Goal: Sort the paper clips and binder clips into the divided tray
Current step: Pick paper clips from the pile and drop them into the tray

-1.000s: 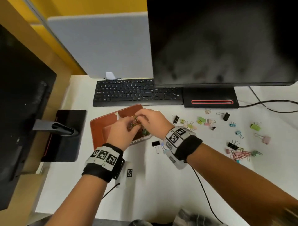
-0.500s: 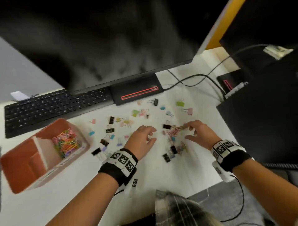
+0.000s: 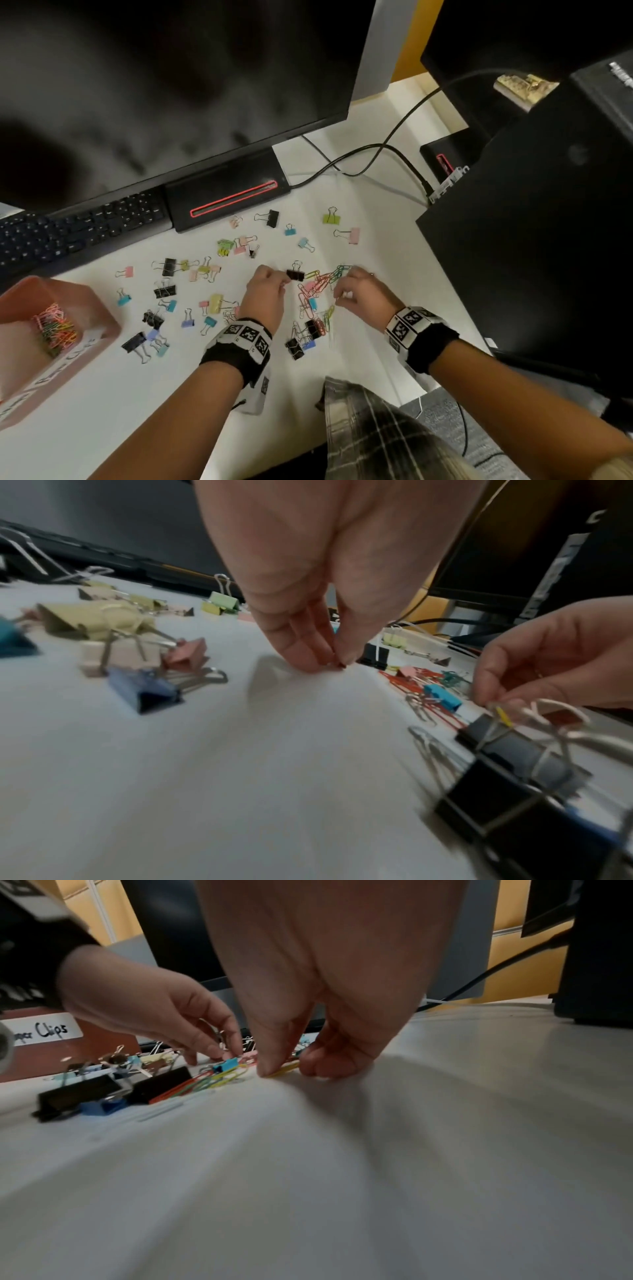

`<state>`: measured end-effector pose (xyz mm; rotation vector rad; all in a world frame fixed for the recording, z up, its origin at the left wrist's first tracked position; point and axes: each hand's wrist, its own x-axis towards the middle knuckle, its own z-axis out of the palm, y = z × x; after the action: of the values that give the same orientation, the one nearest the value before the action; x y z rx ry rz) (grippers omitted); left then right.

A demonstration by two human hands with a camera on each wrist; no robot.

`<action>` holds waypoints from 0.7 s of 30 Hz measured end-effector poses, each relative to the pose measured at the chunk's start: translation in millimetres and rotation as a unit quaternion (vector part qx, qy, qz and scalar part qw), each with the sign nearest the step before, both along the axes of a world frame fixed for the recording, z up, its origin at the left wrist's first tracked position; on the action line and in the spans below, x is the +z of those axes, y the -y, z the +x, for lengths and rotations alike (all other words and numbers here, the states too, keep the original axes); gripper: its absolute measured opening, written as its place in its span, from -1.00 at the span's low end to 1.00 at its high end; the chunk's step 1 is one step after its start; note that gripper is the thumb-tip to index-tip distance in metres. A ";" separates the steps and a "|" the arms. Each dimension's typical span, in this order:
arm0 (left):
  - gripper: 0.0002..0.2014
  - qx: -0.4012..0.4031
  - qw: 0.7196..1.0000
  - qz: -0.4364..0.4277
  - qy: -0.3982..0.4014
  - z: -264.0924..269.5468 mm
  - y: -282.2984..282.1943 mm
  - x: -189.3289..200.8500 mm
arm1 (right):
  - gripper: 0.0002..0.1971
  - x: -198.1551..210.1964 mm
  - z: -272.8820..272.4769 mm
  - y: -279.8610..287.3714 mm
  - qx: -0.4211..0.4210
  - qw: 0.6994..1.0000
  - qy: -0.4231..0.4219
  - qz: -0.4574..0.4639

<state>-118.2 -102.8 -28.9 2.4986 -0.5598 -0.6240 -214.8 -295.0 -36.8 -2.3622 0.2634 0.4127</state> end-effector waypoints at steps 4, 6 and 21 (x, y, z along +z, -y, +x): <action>-0.73 0.024 0.998 0.012 0.061 0.1 -9.2 15.2 | -0.81 3.0 12.5 14.2 -0.030 0.999 0.034 0.004; -0.80 0.007 0.999 0.004 0.052 -4.8 -7.2 24.5 | -0.71 8.1 17.2 21.1 -0.027 0.998 0.055 -0.011; -0.70 0.090 0.989 -0.026 -0.116 -15.1 12.9 1.9 | -0.83 6.3 45.4 7.3 0.084 0.996 0.028 0.012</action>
<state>-133.3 -115.7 -27.0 2.3518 -0.2568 -0.8036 -169.4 -302.4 -30.6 -2.3770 0.0332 0.4249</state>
